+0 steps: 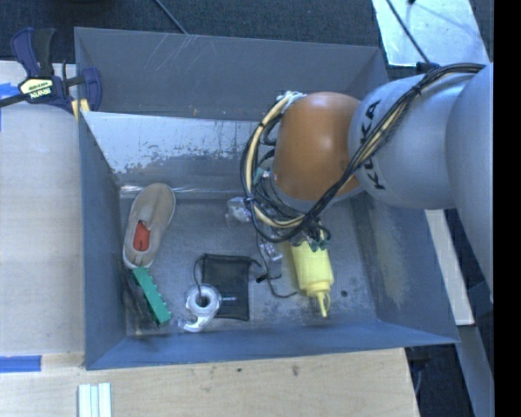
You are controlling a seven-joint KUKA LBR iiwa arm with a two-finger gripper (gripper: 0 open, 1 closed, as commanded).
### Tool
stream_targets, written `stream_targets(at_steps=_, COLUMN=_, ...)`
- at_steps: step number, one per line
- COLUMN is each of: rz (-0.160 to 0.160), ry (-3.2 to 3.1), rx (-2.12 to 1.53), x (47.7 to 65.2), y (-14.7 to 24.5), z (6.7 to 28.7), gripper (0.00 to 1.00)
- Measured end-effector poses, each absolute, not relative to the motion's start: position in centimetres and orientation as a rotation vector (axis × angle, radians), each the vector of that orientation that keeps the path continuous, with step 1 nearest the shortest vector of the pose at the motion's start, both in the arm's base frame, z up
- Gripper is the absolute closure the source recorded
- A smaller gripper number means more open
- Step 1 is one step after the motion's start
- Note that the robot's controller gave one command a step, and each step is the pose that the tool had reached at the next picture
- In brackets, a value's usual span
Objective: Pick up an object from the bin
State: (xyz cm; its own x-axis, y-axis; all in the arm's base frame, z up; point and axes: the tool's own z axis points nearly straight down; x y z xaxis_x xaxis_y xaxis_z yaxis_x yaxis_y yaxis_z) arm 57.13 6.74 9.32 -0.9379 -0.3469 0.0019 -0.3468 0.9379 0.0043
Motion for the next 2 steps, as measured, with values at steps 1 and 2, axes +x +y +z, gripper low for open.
stream_targets(at_steps=1, rz=0.003, ry=-3.104, rx=0.513, x=54.8, y=8.8, z=8.0, gripper=0.00)
stream_targets(at_steps=2, rz=-0.001, ry=-3.018, rx=0.885, x=55.4, y=11.6, z=7.3, gripper=1.00)
